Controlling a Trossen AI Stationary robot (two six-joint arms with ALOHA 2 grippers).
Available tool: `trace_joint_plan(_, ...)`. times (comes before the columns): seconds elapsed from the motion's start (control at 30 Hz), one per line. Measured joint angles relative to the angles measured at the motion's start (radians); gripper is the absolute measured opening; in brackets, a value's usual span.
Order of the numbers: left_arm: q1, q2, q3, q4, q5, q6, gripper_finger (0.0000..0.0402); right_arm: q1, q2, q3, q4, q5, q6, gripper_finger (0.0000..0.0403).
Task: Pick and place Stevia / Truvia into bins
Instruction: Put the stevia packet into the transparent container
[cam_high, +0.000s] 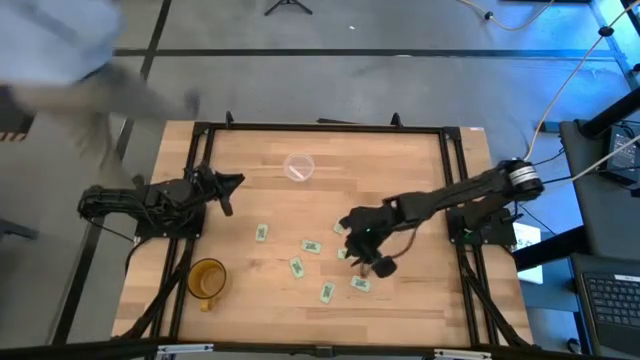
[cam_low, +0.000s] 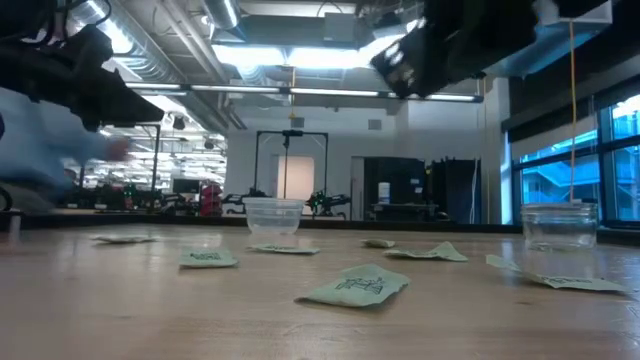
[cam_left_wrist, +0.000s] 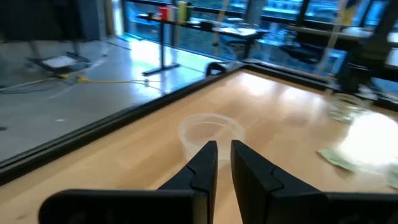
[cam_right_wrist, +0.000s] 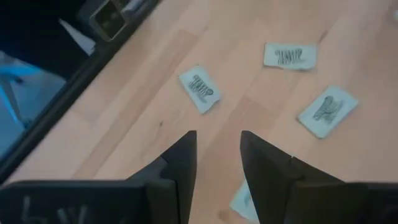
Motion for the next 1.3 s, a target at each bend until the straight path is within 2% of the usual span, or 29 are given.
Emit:
trace_joint_plan(0.17, 0.0, 0.001, 0.0, 0.0, 0.121, 0.012, 0.0043, 0.0, 0.115, 0.0, 0.077, -0.05, 0.136, 0.0128)
trace_joint_plan(0.33, 0.0, 0.002, 0.0, 0.0, 0.164, 0.046, 0.004, 0.012, 0.194, 0.0, 0.072, -0.09, 0.182, 0.0128)
trace_joint_plan(0.67, 0.0, 0.002, 0.0, -0.001, 0.165, 0.046, 0.0041, 0.036, 0.26, 0.0, 0.03, -0.087, 0.182, 0.0128)
trace_joint_plan(1.3, 0.0, 0.002, 0.0, -0.001, 0.195, 0.045, 0.0042, 0.036, 0.262, 0.0, -0.022, -0.063, 0.21, 0.0128)
